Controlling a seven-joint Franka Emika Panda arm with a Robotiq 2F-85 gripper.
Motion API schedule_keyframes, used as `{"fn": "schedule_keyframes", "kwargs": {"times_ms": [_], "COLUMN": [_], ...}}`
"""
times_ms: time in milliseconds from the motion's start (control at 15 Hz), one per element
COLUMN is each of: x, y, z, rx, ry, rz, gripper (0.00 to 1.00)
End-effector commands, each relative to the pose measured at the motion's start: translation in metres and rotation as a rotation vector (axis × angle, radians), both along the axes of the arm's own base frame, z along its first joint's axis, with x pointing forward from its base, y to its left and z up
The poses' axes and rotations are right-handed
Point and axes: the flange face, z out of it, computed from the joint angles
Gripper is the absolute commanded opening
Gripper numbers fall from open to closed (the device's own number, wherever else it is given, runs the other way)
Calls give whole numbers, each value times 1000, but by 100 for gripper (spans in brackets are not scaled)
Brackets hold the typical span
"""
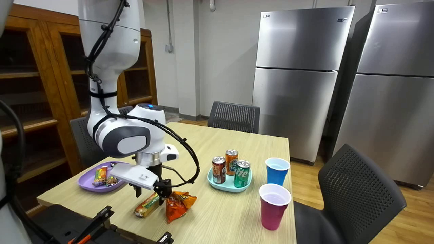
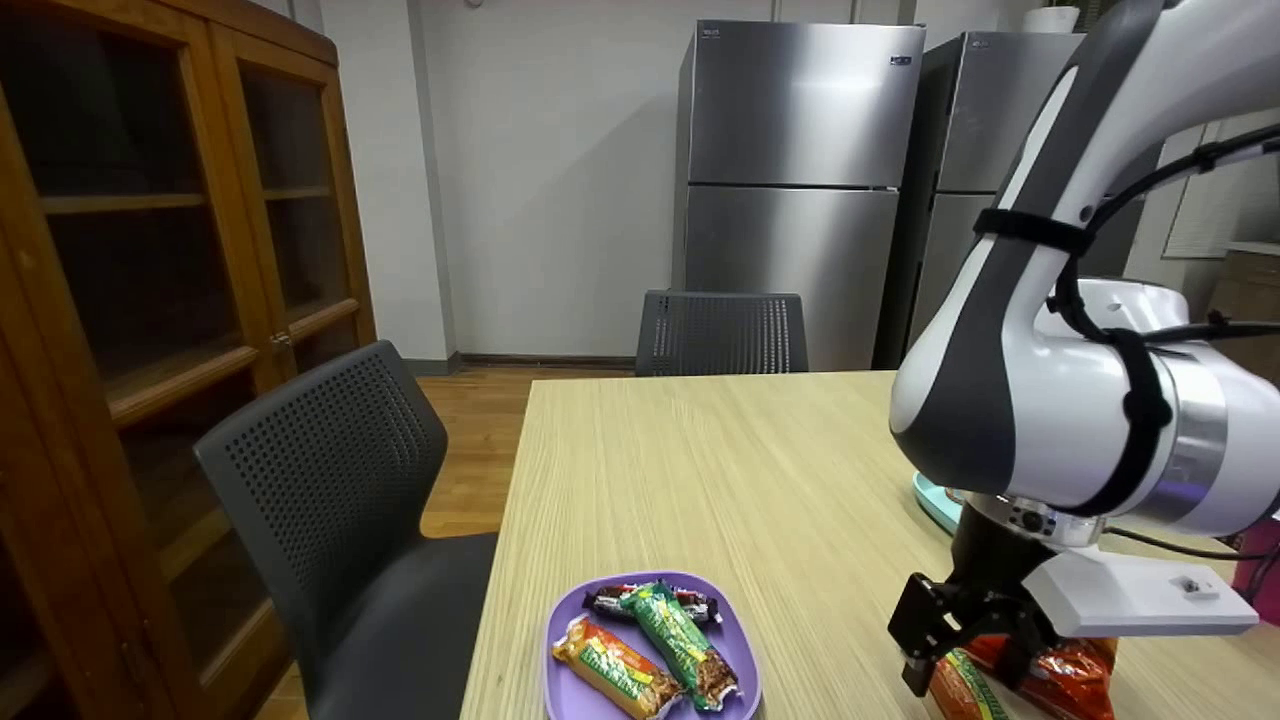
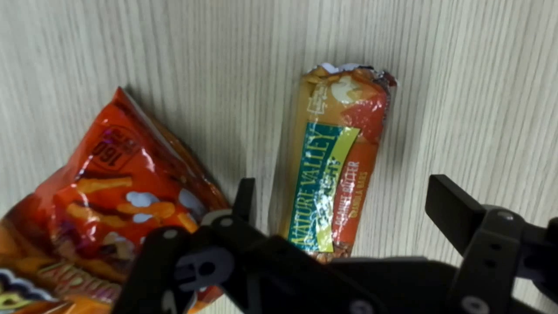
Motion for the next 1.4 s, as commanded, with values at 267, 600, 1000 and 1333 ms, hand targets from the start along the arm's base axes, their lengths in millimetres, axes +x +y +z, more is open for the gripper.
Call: {"fn": "schedule_keyframes", "kwargs": {"times_ms": [267,600,1000,1333], "x": [3,4,2,3], "y": [0,-1,0,19], "z": [-10,-10,2,36], "rx": [-9,-9,9,46], "ry": [-19,-23,-20,-61], "rz": [-27,-30,-10,78], "gripper": [74,35,17,17]}}
